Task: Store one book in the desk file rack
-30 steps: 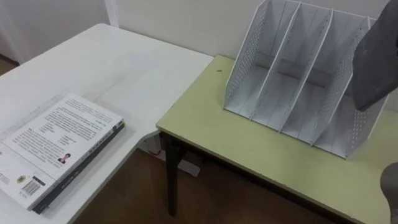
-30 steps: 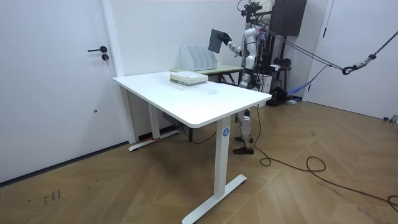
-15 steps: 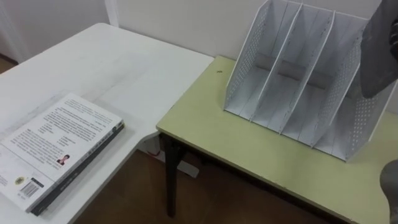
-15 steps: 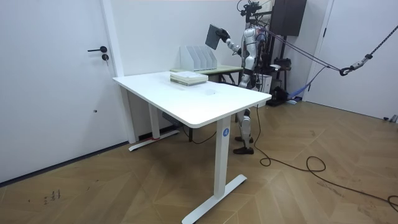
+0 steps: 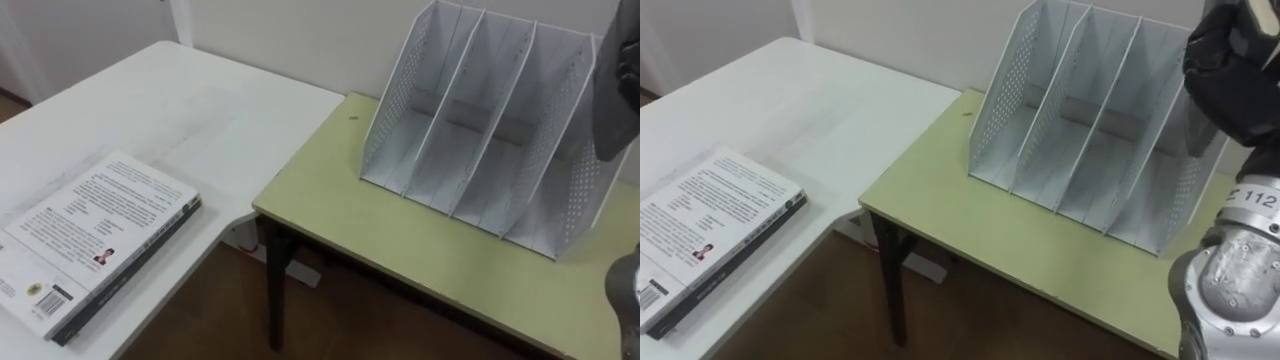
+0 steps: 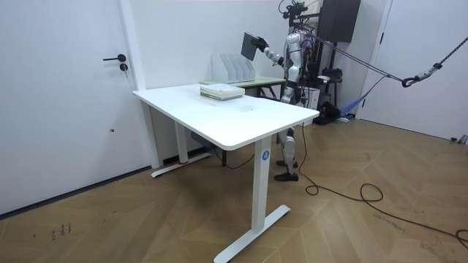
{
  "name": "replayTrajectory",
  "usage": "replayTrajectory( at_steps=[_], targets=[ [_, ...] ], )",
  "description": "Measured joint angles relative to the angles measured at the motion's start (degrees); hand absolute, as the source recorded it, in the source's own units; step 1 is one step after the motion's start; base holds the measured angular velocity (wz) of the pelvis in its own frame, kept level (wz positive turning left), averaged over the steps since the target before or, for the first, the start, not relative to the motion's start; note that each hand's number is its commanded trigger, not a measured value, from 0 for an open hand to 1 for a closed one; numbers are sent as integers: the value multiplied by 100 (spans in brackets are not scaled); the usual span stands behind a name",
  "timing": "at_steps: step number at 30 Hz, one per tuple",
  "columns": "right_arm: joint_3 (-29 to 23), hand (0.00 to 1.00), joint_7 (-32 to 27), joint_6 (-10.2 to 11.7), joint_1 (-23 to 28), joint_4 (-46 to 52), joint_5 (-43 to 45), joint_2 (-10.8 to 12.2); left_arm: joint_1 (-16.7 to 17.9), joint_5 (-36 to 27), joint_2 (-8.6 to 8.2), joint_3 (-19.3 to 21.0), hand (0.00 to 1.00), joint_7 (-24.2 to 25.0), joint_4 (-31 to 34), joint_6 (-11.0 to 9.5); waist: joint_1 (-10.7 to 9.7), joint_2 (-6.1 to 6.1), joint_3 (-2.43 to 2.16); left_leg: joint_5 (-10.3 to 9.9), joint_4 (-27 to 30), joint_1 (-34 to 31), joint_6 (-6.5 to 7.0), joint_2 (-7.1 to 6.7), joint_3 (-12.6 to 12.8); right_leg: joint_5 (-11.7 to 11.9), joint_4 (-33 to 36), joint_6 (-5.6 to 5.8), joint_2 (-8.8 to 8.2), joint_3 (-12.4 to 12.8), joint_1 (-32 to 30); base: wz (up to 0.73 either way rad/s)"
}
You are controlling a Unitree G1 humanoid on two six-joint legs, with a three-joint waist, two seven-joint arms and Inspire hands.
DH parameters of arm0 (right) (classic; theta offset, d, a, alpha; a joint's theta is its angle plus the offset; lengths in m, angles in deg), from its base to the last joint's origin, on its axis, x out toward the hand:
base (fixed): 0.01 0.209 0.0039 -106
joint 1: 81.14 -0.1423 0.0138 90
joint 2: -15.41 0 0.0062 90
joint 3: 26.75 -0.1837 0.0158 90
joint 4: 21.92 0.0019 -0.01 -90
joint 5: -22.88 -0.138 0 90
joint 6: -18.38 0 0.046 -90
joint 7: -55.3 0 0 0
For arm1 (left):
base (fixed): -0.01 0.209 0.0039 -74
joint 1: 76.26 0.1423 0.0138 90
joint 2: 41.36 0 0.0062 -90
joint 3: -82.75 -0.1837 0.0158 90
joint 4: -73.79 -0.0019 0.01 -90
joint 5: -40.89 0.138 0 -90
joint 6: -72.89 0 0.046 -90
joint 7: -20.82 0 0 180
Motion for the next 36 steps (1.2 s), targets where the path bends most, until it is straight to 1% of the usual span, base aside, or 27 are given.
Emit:
replayTrajectory(
  at_steps=[3,5,8,12,14,19,22,24,26,30,31,32,36],
  targets=[
    [-2,100,11,-28,-62,-129,0,0,-3,13,-16,0,0,2,7,1,7,31,3,0,0,-6,0,0,-3,0,-1,0,-3,-21,0,0],
    [-2,100,10,-32,-137,-130,0,0,-2,16,-26,0,0,4,10,2,6,73,8,0,0,-9,0,0,-8,0,0,0,-4,-29,-2,0],
    [-2,100,2,-32,-236,-182,-1,-2,-2,29,-30,-12,0,10,9,32,0,113,-11,1,3,-24,0,-2,-88,0,4,-1,-10,-82,4,7],
    [3,100,-25,-65,-360,-348,-43,-2,-21,27,-30,-33,0,12,16,119,13,116,-13,2,13,-41,1,-5,-113,0,9,0,-14,-92,2,0],
    [9,100,-48,-153,-429,-379,-42,-2,-41,24,-18,-36,0,16,17,167,20,102,-8,2,42,-60,1,-7,-118,-1,-1,1,-19,-91,2,0],
    [9,100,-95,-177,-459,-382,-43,-2,-86,24,-3,-35,0,16,29,246,63,59,13,2,53,-84,1,-7,-127,-2,-18,2,-17,-90,-27,0],
    [8,100,-160,-183,-466,-382,-33,-2,-91,32,-3,-36,0,16,55,258,112,41,2,2,53,-88,1,-8,-128,-2,-24,3,-17,-91,-28,0],
    [8,100,-215,-252,-529,-382,-40,-2,-91,47,-4,-36,0,16,72,261,137,30,-5,2,53,-88,1,-9,-129,-2,-15,2,-17,-90,-24,0],
    [5,100,-295,-401,-719,-382,-56,-2,-90,49,-4,-37,0,16,82,259,145,21,-9,3,53,-87,1,-8,-129,-2,-7,2,-16,-91,-22,0],
    [10,100,-390,-413,-968,-382,-56,-5,-87,50,7,-54,0,16,111,257,143,-5,-13,3,61,-78,1,-8,-136,-2,-5,1,-15,-100,-3,0],
    [18,100,-438,-413,-998,-381,-55,-9,-87,51,10,-53,0,16,122,257,150,-30,-14,3,63,-67,1,-8,-138,-2,-4,1,-15,-100,11,0],
    [23,100,-447,-415,-999,-381,-55,-9,-87,51,12,-49,0,16,122,257,159,-54,-9,3,63,-42,1,-7,-144,-2,-6,1,-15,-106,37,0],
    [33,100,-432,-418,-999,-382,-55,-8,-86,51,24,-53,0,16,121,258,162,-75,-6,2,65,-23,1,-9,-146,-2,-13,1,-19,-109,60,1]
  ],
)
